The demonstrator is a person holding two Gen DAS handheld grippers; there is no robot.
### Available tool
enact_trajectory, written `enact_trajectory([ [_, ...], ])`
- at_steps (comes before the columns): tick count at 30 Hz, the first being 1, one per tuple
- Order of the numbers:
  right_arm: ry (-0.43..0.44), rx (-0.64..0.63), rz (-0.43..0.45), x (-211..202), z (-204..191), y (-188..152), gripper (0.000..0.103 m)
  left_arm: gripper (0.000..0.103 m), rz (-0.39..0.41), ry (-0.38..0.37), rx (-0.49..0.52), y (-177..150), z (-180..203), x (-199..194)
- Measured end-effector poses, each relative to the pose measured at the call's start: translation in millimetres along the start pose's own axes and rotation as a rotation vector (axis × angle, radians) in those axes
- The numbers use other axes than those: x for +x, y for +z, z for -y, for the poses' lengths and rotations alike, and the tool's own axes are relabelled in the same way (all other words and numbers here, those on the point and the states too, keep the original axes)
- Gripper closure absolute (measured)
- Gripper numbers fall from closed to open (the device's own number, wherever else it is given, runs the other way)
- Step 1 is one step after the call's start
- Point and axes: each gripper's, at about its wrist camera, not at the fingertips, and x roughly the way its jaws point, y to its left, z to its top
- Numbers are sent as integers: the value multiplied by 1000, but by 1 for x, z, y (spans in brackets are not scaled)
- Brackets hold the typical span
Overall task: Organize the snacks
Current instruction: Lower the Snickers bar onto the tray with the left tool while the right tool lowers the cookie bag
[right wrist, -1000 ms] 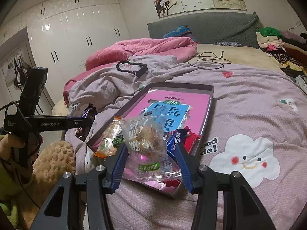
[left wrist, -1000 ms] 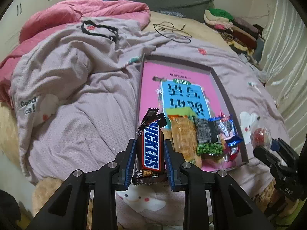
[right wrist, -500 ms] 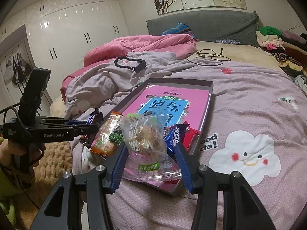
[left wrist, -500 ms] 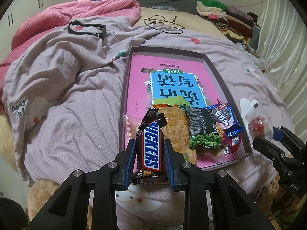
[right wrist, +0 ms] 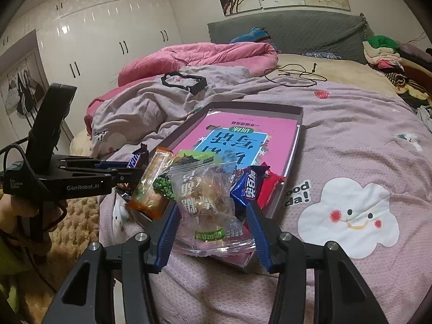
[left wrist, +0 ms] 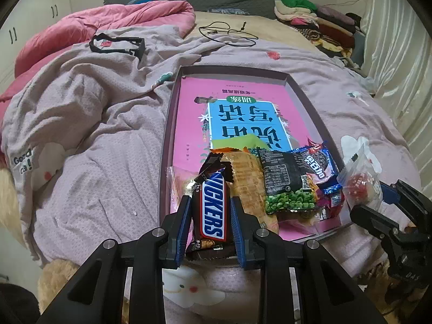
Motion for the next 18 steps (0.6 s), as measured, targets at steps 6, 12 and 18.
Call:
enact_trajectory([
  [6, -18, -42, -31, 13, -5, -2, 52, 74, 3, 3, 1, 0, 1, 4],
  [12, -43, -97, -51, 23, -12, -5, 52, 74, 4, -1, -2, 0, 1, 7],
  [18, -56, -113, -57, 27, -13, -6, 52, 74, 14, -7, -5, 0, 1, 8],
])
